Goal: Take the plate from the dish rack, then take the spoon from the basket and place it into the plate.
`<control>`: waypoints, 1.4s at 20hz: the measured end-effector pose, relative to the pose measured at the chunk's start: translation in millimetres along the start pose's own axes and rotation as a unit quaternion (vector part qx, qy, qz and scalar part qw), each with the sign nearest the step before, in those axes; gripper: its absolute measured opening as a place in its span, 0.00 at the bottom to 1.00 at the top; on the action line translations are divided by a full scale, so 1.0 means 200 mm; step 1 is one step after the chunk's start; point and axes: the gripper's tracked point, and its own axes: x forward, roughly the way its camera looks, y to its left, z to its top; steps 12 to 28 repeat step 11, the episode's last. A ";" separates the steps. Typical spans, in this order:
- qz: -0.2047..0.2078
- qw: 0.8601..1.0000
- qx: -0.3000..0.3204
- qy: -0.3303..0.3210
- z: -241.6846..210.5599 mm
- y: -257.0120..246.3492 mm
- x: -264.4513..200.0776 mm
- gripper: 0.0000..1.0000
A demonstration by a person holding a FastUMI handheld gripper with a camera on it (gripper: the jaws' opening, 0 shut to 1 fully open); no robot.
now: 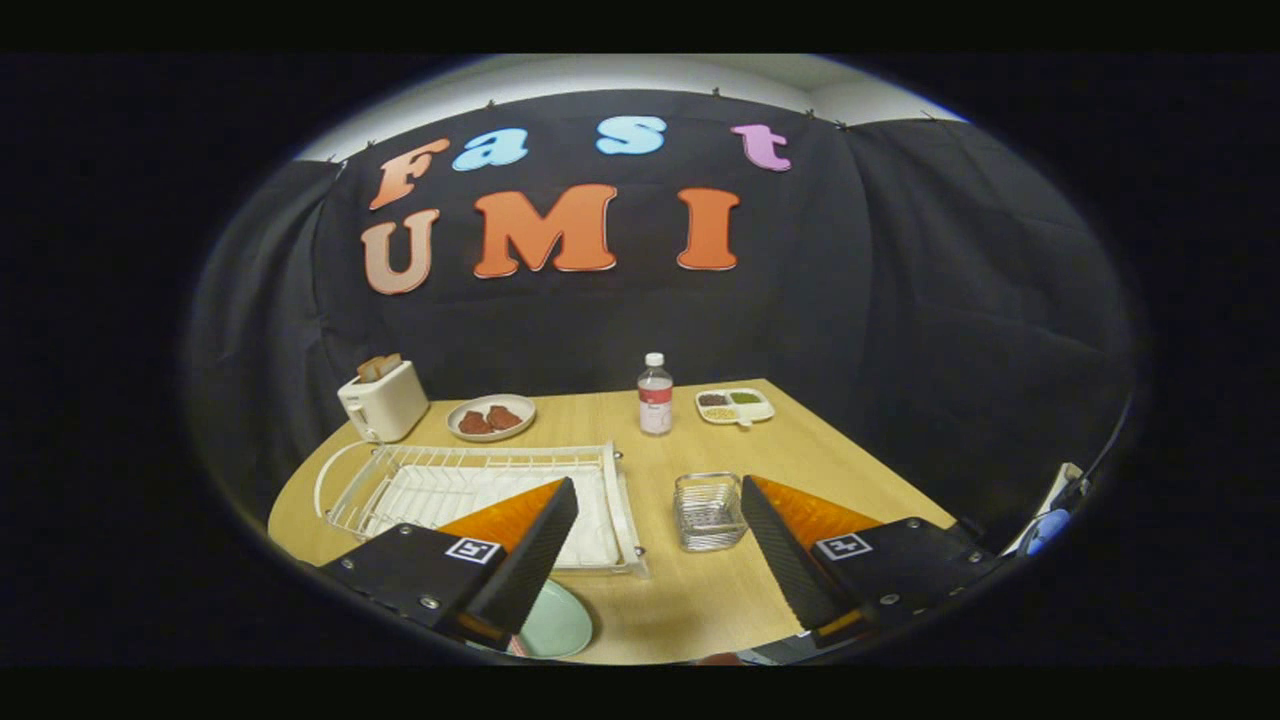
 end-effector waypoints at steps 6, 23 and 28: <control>-0.022 0.999 0.010 -0.040 0.21 -0.14 -0.01 0.98; -0.036 0.996 0.031 -0.074 0.35 -0.19 -0.04 0.98; -0.036 0.996 0.031 -0.074 0.35 -0.19 -0.04 0.98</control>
